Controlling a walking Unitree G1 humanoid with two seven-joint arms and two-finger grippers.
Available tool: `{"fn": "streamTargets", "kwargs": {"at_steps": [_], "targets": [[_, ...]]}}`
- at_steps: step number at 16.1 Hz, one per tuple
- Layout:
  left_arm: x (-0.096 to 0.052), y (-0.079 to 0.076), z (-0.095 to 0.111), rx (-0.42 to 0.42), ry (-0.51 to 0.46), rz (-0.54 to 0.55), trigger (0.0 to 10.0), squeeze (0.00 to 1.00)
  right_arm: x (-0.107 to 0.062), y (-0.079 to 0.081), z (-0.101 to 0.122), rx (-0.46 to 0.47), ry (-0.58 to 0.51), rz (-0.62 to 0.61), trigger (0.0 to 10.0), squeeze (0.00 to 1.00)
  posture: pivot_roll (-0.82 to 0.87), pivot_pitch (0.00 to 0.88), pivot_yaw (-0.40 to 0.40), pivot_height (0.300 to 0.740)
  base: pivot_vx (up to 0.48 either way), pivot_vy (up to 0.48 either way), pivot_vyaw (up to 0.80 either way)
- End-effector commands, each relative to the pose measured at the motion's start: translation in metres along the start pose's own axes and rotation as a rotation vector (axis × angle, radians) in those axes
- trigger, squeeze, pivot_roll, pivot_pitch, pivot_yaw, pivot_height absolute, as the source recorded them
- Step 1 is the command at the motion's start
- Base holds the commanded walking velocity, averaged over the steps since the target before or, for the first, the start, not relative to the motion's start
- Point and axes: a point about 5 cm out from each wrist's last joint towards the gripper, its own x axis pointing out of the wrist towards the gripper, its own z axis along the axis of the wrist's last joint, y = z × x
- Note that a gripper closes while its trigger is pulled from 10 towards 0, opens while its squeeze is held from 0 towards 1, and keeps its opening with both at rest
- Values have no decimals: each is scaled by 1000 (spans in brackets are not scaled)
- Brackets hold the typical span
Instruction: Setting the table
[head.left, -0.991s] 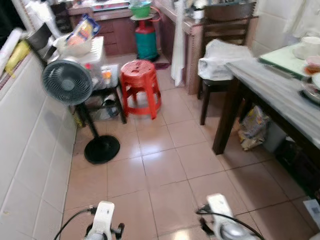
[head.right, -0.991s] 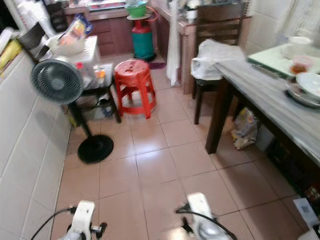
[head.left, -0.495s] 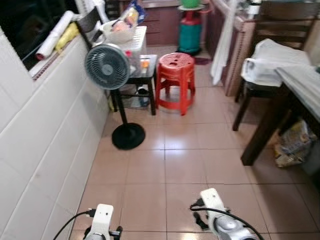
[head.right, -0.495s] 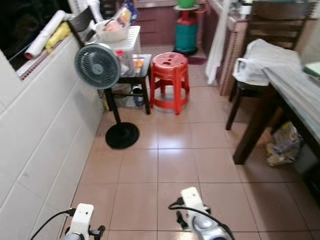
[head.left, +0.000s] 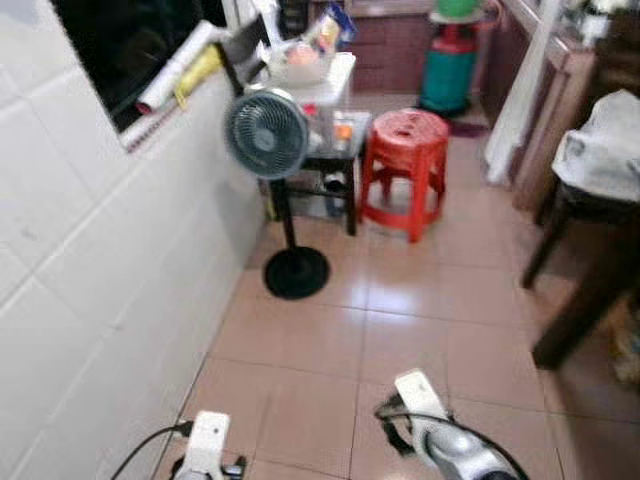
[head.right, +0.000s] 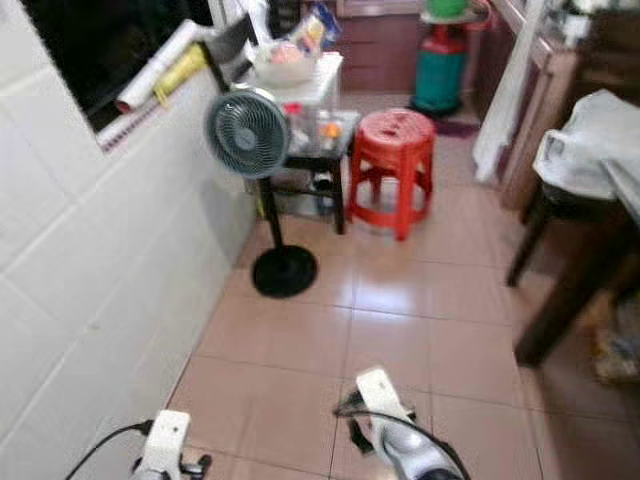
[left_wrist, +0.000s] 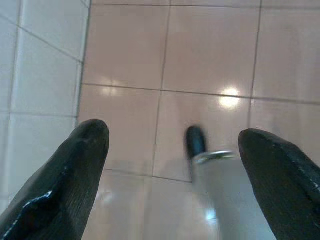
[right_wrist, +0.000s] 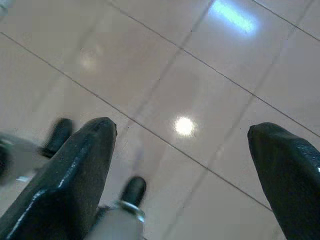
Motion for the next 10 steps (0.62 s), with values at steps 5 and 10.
{"fn": "streamTargets", "kwargs": {"at_steps": [5, 10], "targets": [[-1, 14, 0, 6, 13, 36, 10000, 0, 1, 8, 4, -13, -7, 35, 10000, 0, -18, 0, 36, 740, 0, 0, 0], [-1, 13, 0, 3, 18, 21, 10000, 0, 1, 7, 3, -44, -5, 43, 10000, 0, -20, 0, 33, 740, 0, 0, 0]]}}
